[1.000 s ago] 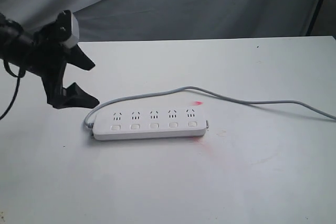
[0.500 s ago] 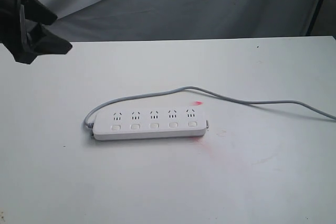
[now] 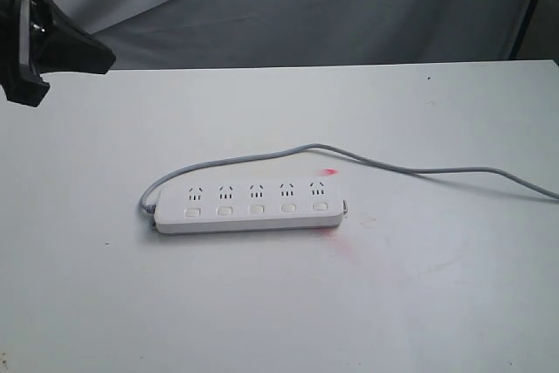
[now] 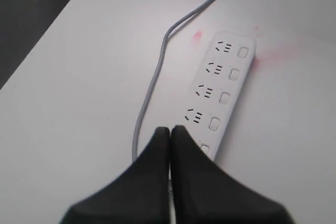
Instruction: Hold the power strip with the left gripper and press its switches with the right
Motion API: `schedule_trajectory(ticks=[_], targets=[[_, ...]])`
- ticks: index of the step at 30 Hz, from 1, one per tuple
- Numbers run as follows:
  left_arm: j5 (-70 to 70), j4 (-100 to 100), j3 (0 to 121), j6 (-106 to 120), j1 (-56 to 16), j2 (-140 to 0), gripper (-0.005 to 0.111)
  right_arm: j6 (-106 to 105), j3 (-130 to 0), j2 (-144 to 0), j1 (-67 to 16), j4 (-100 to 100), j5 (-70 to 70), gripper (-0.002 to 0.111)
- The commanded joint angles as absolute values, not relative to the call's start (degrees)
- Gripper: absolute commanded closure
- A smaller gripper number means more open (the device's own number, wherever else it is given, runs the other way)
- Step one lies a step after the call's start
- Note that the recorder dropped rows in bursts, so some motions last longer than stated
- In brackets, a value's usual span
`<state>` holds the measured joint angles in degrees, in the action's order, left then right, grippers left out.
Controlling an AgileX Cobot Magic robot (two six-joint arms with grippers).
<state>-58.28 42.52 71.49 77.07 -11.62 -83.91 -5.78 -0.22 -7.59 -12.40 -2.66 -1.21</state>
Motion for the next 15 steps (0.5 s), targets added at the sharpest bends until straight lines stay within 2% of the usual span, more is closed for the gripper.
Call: schedule_trajectory(ticks=[1, 5, 10, 15], targets=[[-58.47, 41.23, 71.59, 73.44, -9.58, -80.46, 0.105, -5.34, 0.00, -7.30, -11.98, -2.55, -1.13, 0.108], [-58.28, 36.32, 71.59, 66.93, -7.29, -74.60, 0.105, -5.34, 0.00, -7.30, -11.98, -2.55, -1.13, 0.108], [-57.38, 18.59, 71.30, 49.69, -7.45, -64.13, 0.105, -5.34, 0.00, -7.30, -11.98, -2.55, -1.13, 0.108], [-52.68, 10.56, 64.87, 36.18, -7.45, -52.84, 0.105, -5.34, 0.00, -7.30, -11.98, -2.55, -1.13, 0.108]])
